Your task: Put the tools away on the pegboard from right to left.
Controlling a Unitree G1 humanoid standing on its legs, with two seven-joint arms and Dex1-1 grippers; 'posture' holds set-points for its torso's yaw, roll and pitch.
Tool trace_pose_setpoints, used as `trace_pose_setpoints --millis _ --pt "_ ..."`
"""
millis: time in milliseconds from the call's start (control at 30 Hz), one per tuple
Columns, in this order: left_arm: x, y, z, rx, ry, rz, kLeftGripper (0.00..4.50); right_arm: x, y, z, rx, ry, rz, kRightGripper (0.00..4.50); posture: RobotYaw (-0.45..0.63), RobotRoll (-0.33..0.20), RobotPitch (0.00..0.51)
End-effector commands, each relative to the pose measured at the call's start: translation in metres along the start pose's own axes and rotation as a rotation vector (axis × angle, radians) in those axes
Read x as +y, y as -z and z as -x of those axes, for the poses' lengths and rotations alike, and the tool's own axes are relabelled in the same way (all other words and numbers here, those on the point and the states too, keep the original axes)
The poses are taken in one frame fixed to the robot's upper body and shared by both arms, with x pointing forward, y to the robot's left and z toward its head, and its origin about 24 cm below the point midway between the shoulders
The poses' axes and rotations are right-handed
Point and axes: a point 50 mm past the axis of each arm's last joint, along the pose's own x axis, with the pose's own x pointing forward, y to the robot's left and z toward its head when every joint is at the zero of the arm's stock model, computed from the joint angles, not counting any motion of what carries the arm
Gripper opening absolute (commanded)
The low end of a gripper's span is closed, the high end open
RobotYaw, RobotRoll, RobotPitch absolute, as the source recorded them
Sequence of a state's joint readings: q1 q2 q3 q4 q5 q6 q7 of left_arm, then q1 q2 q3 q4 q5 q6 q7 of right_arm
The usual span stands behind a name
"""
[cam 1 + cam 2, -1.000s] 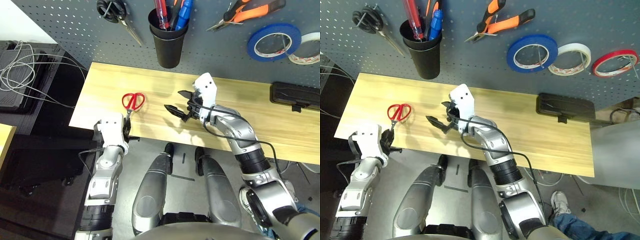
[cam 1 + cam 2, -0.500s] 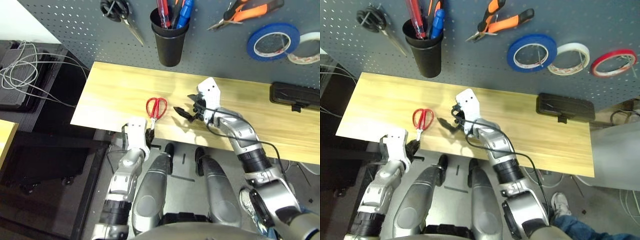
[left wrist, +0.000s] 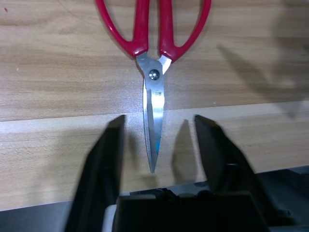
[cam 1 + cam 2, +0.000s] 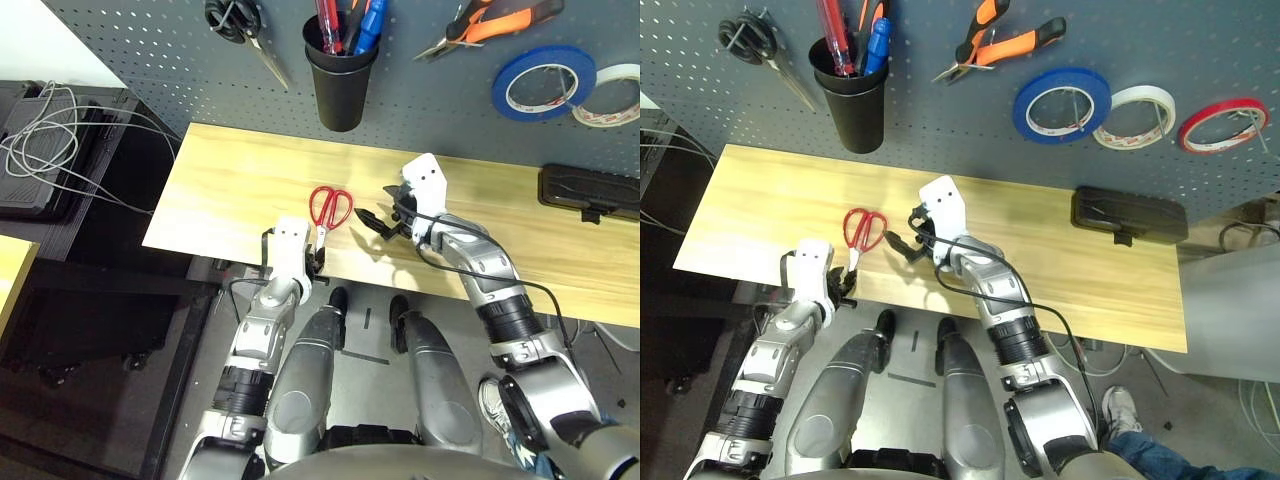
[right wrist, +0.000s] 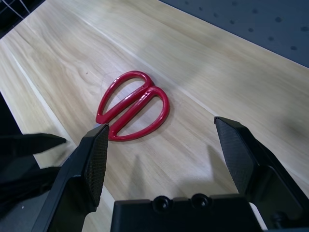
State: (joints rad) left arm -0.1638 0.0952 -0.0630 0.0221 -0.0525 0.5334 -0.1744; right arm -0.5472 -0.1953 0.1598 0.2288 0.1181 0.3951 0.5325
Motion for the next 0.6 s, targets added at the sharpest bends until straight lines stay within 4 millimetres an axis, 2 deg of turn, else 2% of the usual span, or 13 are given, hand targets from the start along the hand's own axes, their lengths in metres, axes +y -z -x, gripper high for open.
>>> trace_pose_setpoints --millis 33,67,100,267,600 --pt "0.003 -0.004 0.006 -0.011 -0.011 0.023 4.01 -0.001 0.01 0.003 0.029 0.005 -0.022 4.5 0.07 0.0 0.379" --pt "0.006 -0.009 0.005 -0.032 -0.03 0.028 4.38 -0.001 0.01 0.004 0.036 0.006 -0.027 4.5 0.08 0.0 0.379" --pt "0.009 -0.013 0.004 -0.048 -0.045 0.03 4.45 -0.002 0.011 0.004 0.045 0.007 -0.032 4.5 0.08 0.0 0.378" --pt "0.029 -0.026 -0.008 -0.078 -0.112 0.024 4.45 -0.009 0.017 0.005 0.116 0.051 -0.021 4.5 0.07 0.0 0.379" --pt "0.059 -0.03 -0.044 -0.035 -0.185 -0.015 4.45 -0.021 0.024 0.011 0.176 0.156 -0.036 4.5 0.05 0.0 0.396"
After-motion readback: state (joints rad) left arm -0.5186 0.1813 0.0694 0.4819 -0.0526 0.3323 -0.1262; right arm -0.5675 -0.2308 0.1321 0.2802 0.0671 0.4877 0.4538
